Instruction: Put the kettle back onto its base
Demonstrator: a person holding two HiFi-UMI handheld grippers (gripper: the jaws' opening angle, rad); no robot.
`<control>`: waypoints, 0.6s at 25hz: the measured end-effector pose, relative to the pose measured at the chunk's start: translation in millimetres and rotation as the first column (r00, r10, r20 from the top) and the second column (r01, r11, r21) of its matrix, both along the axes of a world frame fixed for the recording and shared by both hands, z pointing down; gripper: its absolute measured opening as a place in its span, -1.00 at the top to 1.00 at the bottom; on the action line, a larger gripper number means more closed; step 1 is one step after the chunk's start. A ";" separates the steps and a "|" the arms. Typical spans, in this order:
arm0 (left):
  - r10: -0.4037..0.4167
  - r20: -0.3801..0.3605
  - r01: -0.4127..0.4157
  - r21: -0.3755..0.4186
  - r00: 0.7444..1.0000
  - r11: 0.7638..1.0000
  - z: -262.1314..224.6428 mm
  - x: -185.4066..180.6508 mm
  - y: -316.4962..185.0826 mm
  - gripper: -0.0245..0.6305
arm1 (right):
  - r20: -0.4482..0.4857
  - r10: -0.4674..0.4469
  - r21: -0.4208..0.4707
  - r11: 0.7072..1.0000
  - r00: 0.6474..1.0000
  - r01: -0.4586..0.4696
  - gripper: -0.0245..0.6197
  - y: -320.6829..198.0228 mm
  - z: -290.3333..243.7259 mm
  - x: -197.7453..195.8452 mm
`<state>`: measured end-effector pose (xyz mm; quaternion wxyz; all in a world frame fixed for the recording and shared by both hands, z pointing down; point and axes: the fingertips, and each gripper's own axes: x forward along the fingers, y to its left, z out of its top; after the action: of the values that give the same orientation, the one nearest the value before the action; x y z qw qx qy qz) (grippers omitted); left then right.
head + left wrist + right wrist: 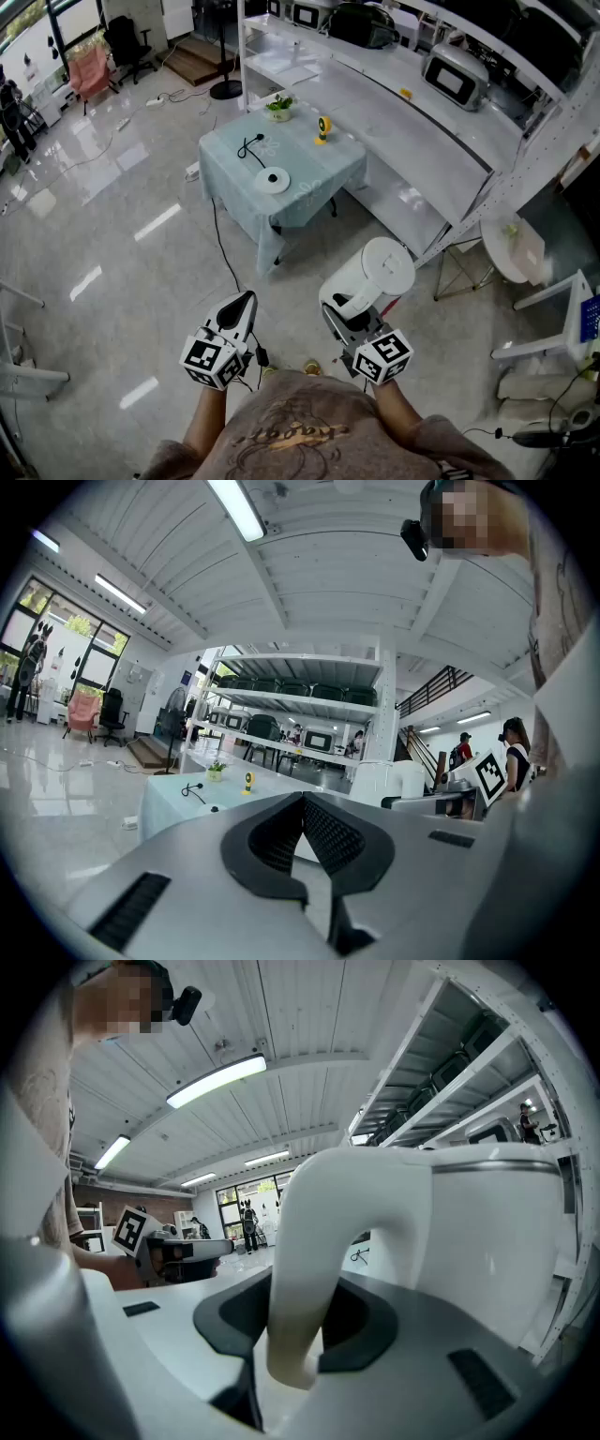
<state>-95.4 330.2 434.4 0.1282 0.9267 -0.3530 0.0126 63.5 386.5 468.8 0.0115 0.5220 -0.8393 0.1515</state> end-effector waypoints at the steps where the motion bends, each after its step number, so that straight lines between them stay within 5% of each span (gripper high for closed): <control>1: 0.001 0.001 -0.001 0.001 1.000 1.000 0.0 0.9 -0.5 0.86 | 0.004 0.000 -0.002 1.000 1.000 0.000 0.53 -0.7 0.0 0.6; 15: 0.052 0.006 -0.052 0.003 0.999 0.999 3.9 -20.7 -9.7 0.86 | 0.054 0.020 0.009 1.000 0.998 -0.020 0.52 -13.9 -1.6 -30.4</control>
<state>-116.1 320.5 438.3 0.1254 0.9358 -0.3291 0.0181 33.2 372.5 467.2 -0.0150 0.5262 -0.8347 0.1615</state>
